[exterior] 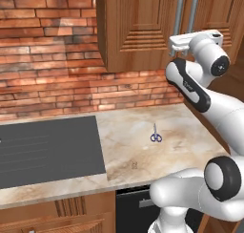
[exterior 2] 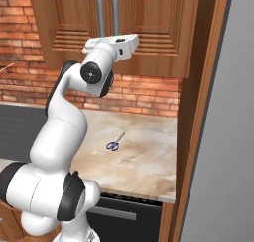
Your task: Pick the pan from the cabinet and place it on the stove. Then turn on the stove burner for the pan.
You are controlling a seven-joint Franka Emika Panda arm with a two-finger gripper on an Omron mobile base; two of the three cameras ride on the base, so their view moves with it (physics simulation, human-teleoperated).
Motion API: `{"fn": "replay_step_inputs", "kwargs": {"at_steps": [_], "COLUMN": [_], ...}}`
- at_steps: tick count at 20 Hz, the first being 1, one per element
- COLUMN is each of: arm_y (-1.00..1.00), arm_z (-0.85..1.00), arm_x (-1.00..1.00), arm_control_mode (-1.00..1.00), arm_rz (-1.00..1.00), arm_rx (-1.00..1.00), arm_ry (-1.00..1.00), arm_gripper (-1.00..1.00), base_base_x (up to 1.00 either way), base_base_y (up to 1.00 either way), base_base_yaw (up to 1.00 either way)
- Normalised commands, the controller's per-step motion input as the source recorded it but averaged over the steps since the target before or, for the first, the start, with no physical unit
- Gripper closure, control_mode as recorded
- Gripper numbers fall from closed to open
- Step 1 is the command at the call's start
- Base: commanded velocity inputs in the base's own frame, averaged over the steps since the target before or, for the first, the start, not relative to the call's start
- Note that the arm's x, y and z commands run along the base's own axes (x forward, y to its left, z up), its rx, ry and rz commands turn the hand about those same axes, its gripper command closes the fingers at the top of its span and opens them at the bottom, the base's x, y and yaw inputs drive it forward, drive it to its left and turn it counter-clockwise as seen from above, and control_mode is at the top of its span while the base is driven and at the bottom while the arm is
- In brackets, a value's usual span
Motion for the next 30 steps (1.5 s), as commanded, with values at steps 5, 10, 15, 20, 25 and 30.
{"fn": "replay_step_inputs", "kwargs": {"at_steps": [5, 10, 15, 20, 25, 30], "arm_y": [0.0, -0.17, -0.34, -0.33, -0.3, -0.33], "arm_z": [0.0, 0.0, 0.04, 0.13, 0.15, 0.17], "arm_x": [0.0, -0.01, -0.13, -0.29, -0.42, -0.55], "arm_control_mode": [-1.0, -1.0, -1.0, -1.0, -1.0, -1.0], "arm_rz": [0.01, 0.02, 0.02, 0.01, 0.01, 0.01], "arm_rx": [0.03, 0.12, 0.1, 0.03, 0.0, 0.0], "arm_ry": [0.0, 0.0, 0.0, 0.0, -0.01, 0.0], "arm_gripper": [1.0, 1.0, 1.0, 1.0, 1.0, 1.0], "base_base_x": [0.0, 0.0, 0.0, 0.0, 0.0, 0.0], "base_base_y": [0.0, 0.0, 0.0, 0.0, 0.0, 0.0], "base_base_yaw": [0.0, 0.0, 0.0, 0.0, 0.0, 0.0]}}
